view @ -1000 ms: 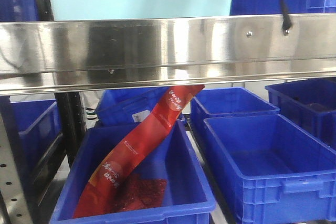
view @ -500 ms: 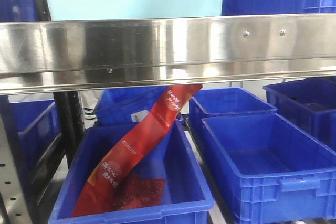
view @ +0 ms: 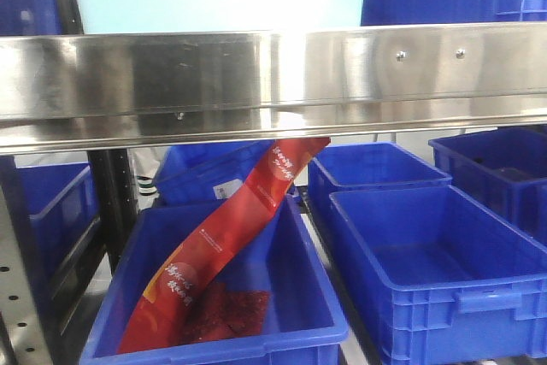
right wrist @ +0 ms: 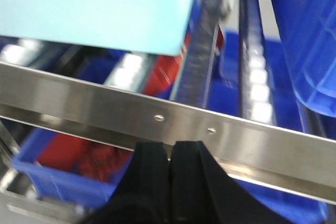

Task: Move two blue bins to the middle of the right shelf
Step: 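Raise the teal bin with both grippers above the upper shelf edge, then push the teal bin onto the upper shelf and open both grippers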

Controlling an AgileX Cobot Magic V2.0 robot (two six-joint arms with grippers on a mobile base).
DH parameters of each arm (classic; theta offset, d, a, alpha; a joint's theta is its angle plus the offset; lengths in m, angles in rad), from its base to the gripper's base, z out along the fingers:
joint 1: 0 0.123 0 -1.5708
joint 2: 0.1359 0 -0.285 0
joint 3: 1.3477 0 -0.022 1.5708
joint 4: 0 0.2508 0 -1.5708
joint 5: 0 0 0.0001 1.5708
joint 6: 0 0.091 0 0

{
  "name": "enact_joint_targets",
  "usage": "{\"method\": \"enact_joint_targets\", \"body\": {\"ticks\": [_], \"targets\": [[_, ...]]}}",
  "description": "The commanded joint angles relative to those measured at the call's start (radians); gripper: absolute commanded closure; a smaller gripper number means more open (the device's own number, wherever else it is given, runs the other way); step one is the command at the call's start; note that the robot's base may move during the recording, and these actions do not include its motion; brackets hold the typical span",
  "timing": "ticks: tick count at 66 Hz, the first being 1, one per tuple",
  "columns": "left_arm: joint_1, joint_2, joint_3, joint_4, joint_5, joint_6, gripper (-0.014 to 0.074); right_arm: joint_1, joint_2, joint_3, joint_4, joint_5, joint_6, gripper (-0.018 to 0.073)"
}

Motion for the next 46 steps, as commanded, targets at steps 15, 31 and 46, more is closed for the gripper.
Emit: {"method": "enact_joint_targets", "body": {"ticks": [15, 31, 46], "targets": [[0.004, -0.283, 0.214, -0.023, -0.126, -0.009, 0.0707, -0.001, -0.377, 0.340, -0.014, -0.356, -0.004, 0.0720], [0.004, -0.341, 0.220, -0.023, -0.126, -0.009, 0.0707, -0.001, -0.493, 0.384, -0.014, -0.340, -0.004, 0.0720], [0.004, -0.341, 0.220, -0.023, -0.126, -0.009, 0.0707, -0.001, -0.494, 0.384, -0.014, -0.342, -0.004, 0.0720]]}}
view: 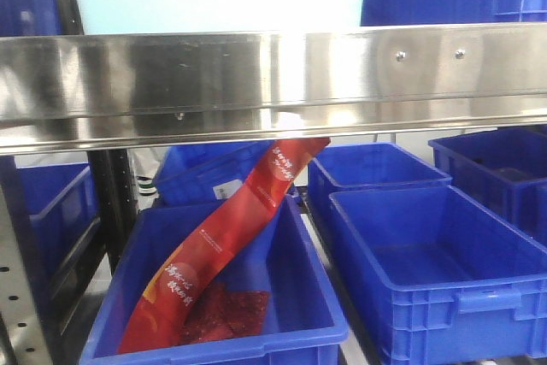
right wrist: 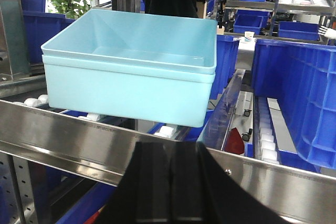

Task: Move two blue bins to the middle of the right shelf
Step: 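Push the teal bin onto the upper shelf and open both grippers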

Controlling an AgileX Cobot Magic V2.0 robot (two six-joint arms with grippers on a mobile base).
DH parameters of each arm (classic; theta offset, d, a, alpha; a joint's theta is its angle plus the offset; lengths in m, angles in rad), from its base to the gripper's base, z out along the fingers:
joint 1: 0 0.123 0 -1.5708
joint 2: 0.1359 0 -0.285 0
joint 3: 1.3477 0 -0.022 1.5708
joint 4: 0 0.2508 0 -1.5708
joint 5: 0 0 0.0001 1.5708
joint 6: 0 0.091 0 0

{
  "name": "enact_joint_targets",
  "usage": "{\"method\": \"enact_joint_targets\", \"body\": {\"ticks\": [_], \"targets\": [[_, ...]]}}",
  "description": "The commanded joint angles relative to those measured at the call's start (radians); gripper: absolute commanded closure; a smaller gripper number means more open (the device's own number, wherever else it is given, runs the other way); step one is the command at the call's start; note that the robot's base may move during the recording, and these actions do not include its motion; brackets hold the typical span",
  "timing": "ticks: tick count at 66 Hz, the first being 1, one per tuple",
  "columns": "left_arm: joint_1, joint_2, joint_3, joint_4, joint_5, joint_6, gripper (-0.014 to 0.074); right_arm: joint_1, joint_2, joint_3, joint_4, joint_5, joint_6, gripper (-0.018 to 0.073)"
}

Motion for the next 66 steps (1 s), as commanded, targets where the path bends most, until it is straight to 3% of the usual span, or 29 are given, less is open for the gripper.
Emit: {"method": "enact_joint_targets", "body": {"ticks": [1, 27, 35, 45, 59, 66], "targets": [[0.004, -0.005, 0.000, -0.004, -0.019, -0.009, 0.0707, -0.001, -0.005, 0.000, -0.011, -0.022, -0.004, 0.0720], [0.010, -0.005, 0.004, -0.004, -0.019, -0.009, 0.0707, -0.001, -0.005, 0.000, -0.011, -0.022, -0.004, 0.0720], [0.098, -0.042, 0.060, -0.030, -0.014, 0.005, 0.0707, -0.001, -0.005, 0.000, -0.011, -0.022, -0.004, 0.0720], [0.222, -0.125, 0.249, -0.052, -0.066, 0.053, 0.0707, -0.001, -0.005, 0.000, -0.011, -0.024, -0.004, 0.0720], [0.234, -0.125, 0.433, -0.065, -0.314, 0.053, 0.0707, -0.001, -0.006, 0.000, -0.011, -0.027, -0.004, 0.0720], [0.235, -0.125, 0.433, -0.065, -0.271, 0.053, 0.0707, -0.001, -0.006, 0.000, -0.011, -0.028, -0.004, 0.0720]]}}
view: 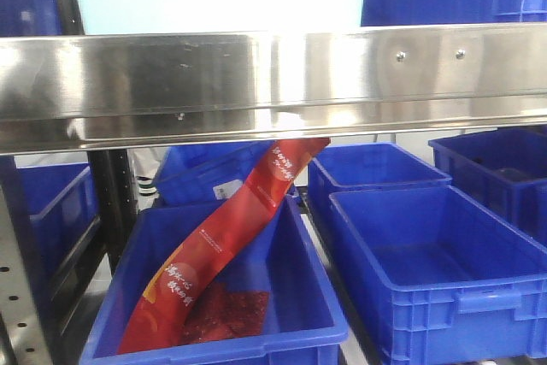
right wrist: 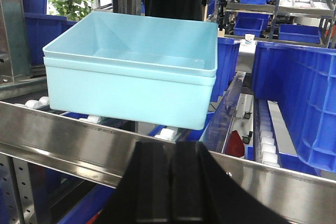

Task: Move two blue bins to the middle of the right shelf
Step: 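Push the teal bin onto the upper shelf and open both grippers, then lower both open grippers away from under the shelf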

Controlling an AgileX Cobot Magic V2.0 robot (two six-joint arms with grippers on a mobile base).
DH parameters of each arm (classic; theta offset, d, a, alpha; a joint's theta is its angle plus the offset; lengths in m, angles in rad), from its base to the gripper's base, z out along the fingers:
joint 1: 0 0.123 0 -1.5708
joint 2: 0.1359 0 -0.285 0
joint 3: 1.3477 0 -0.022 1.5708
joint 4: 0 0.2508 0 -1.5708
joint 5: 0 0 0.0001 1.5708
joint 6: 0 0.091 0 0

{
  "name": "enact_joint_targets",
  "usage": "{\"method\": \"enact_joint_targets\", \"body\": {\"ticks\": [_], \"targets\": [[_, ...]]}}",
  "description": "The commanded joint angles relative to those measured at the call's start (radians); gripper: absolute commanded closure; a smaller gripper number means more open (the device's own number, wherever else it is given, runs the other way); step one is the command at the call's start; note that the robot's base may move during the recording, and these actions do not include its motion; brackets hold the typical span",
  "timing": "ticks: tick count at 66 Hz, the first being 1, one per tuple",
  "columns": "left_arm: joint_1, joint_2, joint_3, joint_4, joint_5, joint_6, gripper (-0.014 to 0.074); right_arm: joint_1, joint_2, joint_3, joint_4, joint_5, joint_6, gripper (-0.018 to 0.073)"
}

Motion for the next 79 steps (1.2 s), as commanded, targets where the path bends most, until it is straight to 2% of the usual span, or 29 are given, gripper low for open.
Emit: {"method": "enact_joint_targets", "body": {"ticks": [1, 79], "targets": [[0.004, -0.006, 0.001, -0.006, -0.041, 0.002, 0.0707, -0.001, -0.005, 0.000, -0.008, -0.022, -0.004, 0.0720], [0.004, -0.006, 0.001, -0.006, -0.048, 0.002, 0.0707, -0.006, -0.005, 0.000, 0.006, -0.036, -0.016, 0.0720]]}}
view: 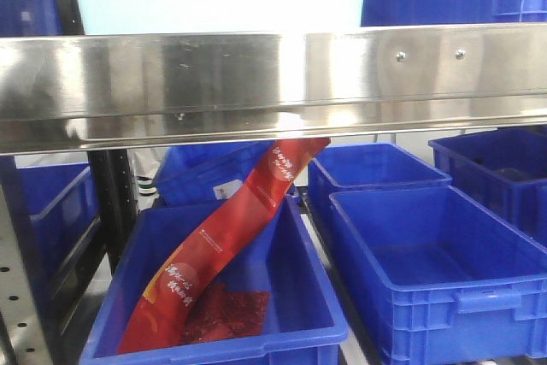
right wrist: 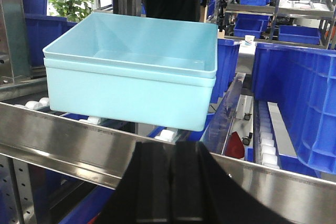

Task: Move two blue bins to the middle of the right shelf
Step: 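Lower both open grippers away from under the shelf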

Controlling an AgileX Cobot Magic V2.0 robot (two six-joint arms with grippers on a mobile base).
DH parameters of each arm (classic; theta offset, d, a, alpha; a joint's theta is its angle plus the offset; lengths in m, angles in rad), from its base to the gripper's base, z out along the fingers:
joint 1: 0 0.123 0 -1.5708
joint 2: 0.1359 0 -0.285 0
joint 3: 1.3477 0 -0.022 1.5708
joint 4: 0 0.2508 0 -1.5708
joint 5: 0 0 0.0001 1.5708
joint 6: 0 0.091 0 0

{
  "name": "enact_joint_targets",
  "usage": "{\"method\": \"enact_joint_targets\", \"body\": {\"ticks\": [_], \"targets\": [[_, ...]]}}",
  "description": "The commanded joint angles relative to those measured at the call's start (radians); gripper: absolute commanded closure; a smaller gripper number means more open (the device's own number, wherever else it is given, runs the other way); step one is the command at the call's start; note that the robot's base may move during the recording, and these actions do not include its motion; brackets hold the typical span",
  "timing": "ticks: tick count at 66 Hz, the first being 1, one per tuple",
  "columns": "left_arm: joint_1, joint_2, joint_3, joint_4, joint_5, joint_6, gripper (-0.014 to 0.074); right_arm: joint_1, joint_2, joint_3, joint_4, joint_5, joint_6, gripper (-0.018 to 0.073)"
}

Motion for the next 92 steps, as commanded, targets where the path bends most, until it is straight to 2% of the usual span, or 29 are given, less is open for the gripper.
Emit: {"method": "enact_joint_targets", "body": {"ticks": [1, 3, 6, 9, 12, 23, 31, 43, 46, 49, 62, 92], "targets": [[0.004, -0.006, -0.002, -0.006, -0.020, 0.001, 0.0707, -0.009, -0.005, 0.000, 0.033, -0.029, -0.026, 0.0720], [0.004, -0.006, -0.002, -0.006, -0.020, 0.001, 0.0707, -0.020, -0.005, 0.000, 0.091, -0.019, -0.085, 0.0720], [0.004, -0.006, -0.002, -0.006, -0.020, 0.001, 0.0707, -0.051, -0.005, 0.000, 0.247, 0.004, -0.233, 0.0720], [0.004, -0.006, -0.002, -0.006, -0.020, 0.001, 0.0707, -0.080, -0.005, 0.003, 0.351, 0.016, -0.325, 0.0720], [0.004, -0.006, -0.002, -0.006, -0.020, 0.001, 0.0707, -0.114, -0.005, 0.009, 0.404, 0.014, -0.386, 0.0720], [0.004, -0.006, -0.002, -0.006, -0.020, 0.001, 0.0707, -0.243, -0.067, 0.105, 0.406, -0.013, -0.392, 0.0720], [0.004, -0.006, -0.002, -0.006, -0.020, 0.001, 0.0707, -0.299, -0.174, 0.214, 0.406, -0.024, -0.392, 0.0720], [0.004, -0.006, -0.002, -0.006, -0.020, 0.001, 0.0707, -0.309, -0.346, 0.380, 0.406, -0.024, -0.392, 0.0720], [0.004, -0.006, -0.002, -0.006, -0.020, 0.001, 0.0707, -0.311, -0.390, 0.380, 0.406, -0.018, -0.392, 0.0720], [0.004, -0.006, -0.002, -0.006, -0.020, 0.001, 0.0707, -0.325, -0.402, 0.380, 0.404, 0.075, -0.406, 0.0720], [0.004, -0.006, -0.002, -0.006, -0.021, 0.001, 0.0707, -0.402, -0.402, 0.380, 0.404, 0.073, -0.416, 0.0720], [0.004, -0.006, -0.002, -0.006, -0.021, 0.001, 0.0707, -0.439, -0.402, 0.380, 0.404, 0.062, -0.416, 0.0720]]}}
